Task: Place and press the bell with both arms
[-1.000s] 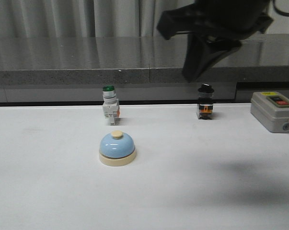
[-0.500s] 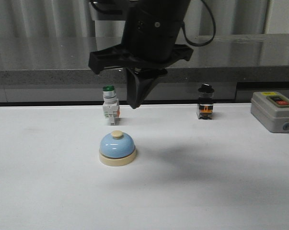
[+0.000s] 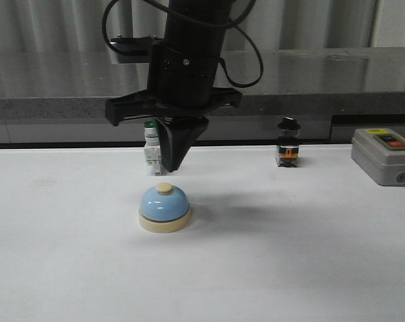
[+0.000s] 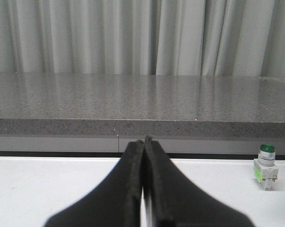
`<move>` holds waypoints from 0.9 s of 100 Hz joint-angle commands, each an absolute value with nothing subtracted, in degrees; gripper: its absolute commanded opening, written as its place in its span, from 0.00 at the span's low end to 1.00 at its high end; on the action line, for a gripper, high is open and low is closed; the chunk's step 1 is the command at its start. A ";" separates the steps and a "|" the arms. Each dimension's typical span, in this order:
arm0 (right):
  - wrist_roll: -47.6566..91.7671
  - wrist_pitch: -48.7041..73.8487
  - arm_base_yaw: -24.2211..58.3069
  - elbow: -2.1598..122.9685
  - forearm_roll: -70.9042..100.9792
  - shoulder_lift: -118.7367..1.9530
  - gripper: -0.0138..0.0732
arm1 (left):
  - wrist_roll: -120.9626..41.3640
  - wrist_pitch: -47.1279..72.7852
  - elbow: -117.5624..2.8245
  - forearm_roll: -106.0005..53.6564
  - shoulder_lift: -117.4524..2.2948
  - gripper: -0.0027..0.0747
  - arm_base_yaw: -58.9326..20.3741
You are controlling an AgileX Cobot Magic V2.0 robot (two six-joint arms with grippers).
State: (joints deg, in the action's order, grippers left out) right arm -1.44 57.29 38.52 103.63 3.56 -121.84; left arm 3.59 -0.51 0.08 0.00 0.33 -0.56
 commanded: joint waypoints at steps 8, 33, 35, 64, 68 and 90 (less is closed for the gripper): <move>-1.22 57.18 38.78 106.61 4.78 -120.90 0.09 | 3.64 -5.06 2.53 -0.78 1.98 0.01 -0.38; -1.22 59.40 38.78 106.66 4.78 -122.74 0.09 | 3.64 -5.06 2.53 -0.78 1.98 0.01 -0.38; -1.22 59.72 38.73 106.66 4.78 -122.49 0.09 | 3.64 -5.06 2.53 -0.78 1.98 0.01 -0.38; -1.22 60.50 36.95 106.67 4.70 -116.62 0.09 | 3.64 -5.06 2.53 -0.78 1.98 0.01 -0.38; -1.22 61.02 36.15 106.67 4.75 -115.80 0.09 | 3.64 -5.06 2.53 -0.78 1.98 0.01 -0.38; -1.22 64.06 31.88 106.01 4.75 -112.40 0.09 | 3.64 -5.06 2.53 -0.78 1.98 0.01 -0.38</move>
